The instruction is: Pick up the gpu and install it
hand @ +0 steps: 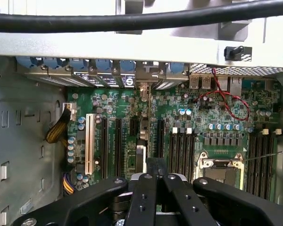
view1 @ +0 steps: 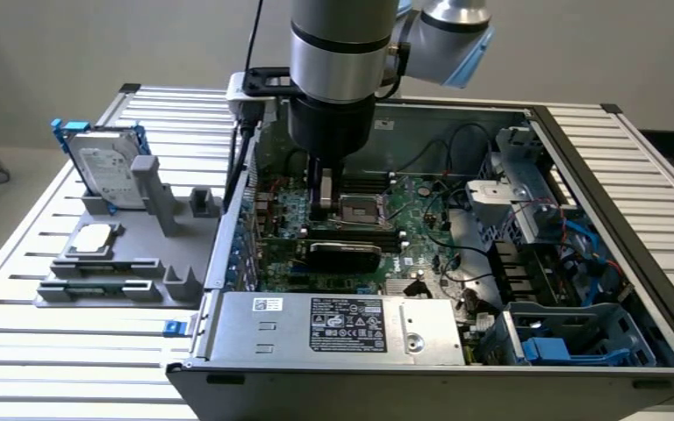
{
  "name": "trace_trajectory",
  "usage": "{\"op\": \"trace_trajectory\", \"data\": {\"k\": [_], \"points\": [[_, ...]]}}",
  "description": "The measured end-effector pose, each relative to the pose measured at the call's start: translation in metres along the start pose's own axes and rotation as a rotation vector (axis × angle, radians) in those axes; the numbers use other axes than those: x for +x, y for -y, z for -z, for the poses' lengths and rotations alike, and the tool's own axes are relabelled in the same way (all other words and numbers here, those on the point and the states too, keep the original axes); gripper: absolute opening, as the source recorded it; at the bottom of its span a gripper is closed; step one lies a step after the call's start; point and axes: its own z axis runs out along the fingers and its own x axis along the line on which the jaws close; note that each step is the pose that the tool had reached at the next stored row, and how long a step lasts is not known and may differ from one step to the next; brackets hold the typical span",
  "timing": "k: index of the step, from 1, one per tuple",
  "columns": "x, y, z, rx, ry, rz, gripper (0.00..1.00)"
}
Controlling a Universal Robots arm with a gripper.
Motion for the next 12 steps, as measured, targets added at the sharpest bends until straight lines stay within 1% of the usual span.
{"op": "trace_trajectory", "data": {"k": [3,7,9,10,11,12], "points": [[0.000,-0.0052,-0.0006,-0.0017,0.0015,0.002,0.11],[-0.001,-0.0167,-0.0023,-0.0051,0.0012,0.004,0.11],[-0.001,-0.0213,-0.0035,-0.0073,-0.0027,0.008,0.11],[-0.001,-0.0230,-0.0038,-0.0085,-0.0061,0.010,0.11],[-0.001,-0.0244,-0.0041,-0.0102,-0.0106,0.013,0.11],[-0.001,-0.0253,-0.0044,-0.0120,-0.0165,0.017,0.11]]}}
